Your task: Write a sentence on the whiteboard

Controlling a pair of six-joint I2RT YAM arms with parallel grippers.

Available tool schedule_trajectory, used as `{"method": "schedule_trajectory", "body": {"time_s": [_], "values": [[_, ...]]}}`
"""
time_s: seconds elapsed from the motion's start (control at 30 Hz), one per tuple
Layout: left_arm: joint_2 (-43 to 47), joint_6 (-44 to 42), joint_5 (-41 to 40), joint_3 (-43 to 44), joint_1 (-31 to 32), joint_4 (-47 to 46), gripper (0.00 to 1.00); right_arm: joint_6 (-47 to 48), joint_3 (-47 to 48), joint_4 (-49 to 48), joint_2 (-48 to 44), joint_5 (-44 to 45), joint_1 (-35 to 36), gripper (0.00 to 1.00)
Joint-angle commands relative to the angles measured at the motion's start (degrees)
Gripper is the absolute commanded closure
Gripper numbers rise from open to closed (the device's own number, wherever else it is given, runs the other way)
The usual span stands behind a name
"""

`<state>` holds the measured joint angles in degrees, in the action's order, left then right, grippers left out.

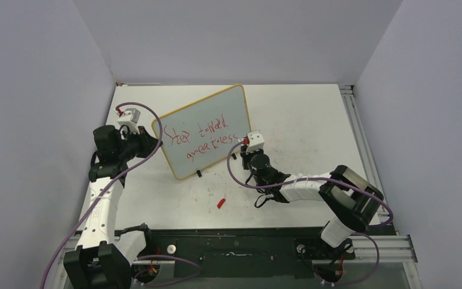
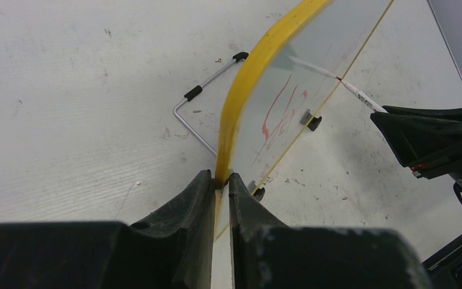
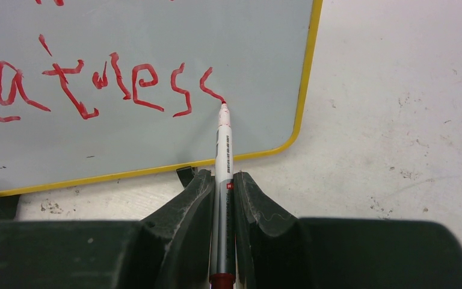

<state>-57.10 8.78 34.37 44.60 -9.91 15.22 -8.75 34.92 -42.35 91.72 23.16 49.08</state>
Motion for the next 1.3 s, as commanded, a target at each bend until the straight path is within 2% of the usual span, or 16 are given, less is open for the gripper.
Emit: {"method": "schedule_trajectory", "body": {"time_s": [0.0, 0.27, 0.47, 0.8, 1.27], "values": [[0.8, 0.0, -0.3, 0.2, -0.3, -0.2, 1.0, -1.2, -0.4, -0.8, 0.7, -0.1, -0.2, 0.95], [0.8, 0.2, -0.1, 0.3, -0.2, -0.2, 1.0, -0.5, -0.4, -1.4, 1.0, -2.3, 1.4, 0.95], [1.0, 0.3, -0.3, 0.2, -0.3, -0.2, 1.0, 0.5, -1.9, -1.8, -2.4, 0.0, 3.1, 0.95], [1.2, 0.4, -0.2, 0.1, -0.2, -0.3, 1.0, -0.2, -3.6, 0.1, -4.8, 1.6, 0.6, 0.95], [1.4, 0.3, -0.6, 0.1, -0.2, -0.2, 1.0, 0.9, -0.9, -1.9, -1.5, 0.0, -1.3, 0.95]]}}
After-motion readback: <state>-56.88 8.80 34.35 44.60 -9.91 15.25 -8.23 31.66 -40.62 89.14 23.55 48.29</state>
